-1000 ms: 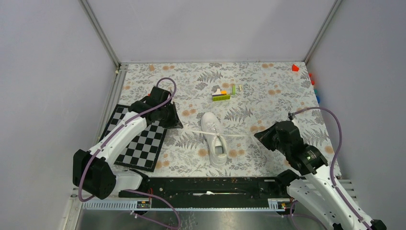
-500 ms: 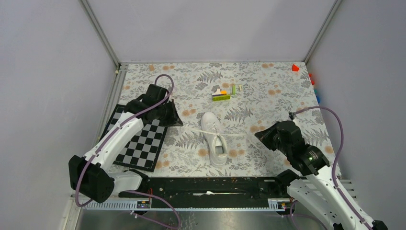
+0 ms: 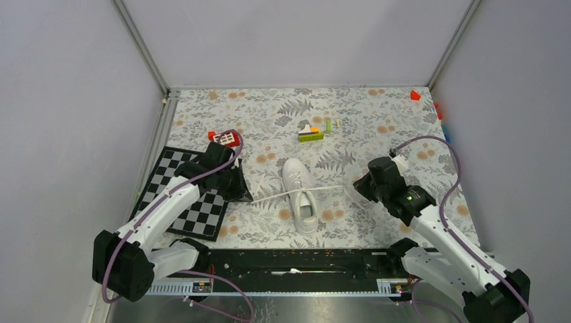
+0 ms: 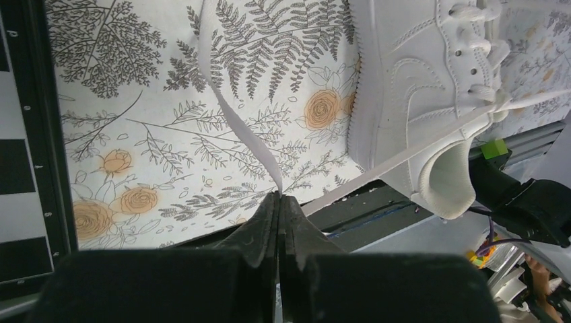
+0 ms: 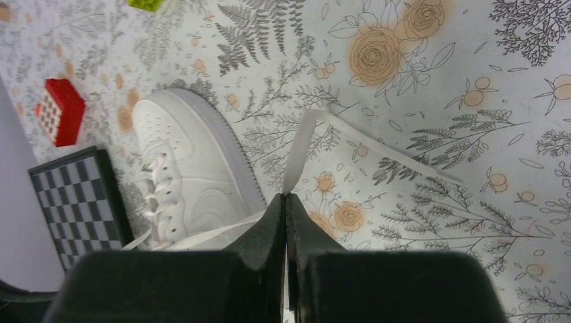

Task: Tie the shoes
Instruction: Tie the shoelace on the shoe.

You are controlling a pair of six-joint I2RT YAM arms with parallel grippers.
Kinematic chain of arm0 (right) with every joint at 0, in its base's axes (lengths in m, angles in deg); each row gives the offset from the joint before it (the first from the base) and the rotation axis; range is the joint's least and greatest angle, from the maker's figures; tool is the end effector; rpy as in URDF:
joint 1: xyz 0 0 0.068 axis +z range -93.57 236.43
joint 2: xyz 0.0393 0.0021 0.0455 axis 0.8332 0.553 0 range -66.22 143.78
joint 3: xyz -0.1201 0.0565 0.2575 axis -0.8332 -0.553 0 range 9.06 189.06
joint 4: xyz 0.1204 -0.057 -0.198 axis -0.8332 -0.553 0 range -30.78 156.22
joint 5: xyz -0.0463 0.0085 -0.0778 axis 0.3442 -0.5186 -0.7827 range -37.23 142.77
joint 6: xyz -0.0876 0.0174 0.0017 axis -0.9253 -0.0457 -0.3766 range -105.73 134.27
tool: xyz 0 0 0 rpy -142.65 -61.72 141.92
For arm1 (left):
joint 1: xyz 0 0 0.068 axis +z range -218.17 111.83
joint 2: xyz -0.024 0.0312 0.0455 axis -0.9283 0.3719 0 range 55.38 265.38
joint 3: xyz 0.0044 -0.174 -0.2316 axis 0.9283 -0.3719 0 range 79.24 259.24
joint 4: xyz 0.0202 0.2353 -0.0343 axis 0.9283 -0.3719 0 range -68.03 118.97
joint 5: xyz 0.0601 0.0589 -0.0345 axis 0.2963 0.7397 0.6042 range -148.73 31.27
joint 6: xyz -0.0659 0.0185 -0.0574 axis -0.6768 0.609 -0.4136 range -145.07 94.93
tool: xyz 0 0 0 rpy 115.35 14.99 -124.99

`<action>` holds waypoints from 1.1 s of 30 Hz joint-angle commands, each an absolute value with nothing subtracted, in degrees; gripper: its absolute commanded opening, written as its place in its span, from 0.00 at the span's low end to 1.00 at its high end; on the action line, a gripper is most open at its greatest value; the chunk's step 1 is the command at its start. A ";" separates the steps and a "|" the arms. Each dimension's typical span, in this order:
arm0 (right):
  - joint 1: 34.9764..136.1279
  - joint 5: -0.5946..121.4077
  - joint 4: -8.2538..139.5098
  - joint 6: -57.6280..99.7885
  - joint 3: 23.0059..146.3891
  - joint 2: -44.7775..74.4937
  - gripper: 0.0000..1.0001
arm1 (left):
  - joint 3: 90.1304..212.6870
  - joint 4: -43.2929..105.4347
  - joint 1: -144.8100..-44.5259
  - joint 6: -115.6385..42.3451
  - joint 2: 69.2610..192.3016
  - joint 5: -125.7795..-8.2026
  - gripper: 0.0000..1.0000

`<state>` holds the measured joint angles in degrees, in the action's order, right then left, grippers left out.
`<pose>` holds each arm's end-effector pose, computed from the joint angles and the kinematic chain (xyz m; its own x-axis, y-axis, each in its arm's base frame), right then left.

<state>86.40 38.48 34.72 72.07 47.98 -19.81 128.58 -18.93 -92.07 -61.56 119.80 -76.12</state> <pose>0.1570 0.0679 0.2530 -0.5595 0.6240 -0.5455 0.2919 0.7644 0.5749 0.1688 -0.1009 0.2343 -0.9585 -0.1959 -0.2069 -0.0737 0.8718 -0.4842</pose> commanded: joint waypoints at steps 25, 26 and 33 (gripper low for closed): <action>90.04 51.11 57.88 73.15 36.75 -0.64 0.00 | 140.38 10.82 -109.34 -74.21 156.14 -77.42 0.00; 90.91 51.29 57.98 73.83 36.35 -1.18 0.00 | 140.69 10.78 -109.72 -74.13 156.31 -77.51 0.00; 94.25 48.49 50.95 78.38 34.12 -9.57 0.00 | 141.19 9.03 -111.04 -73.74 154.63 -76.88 0.00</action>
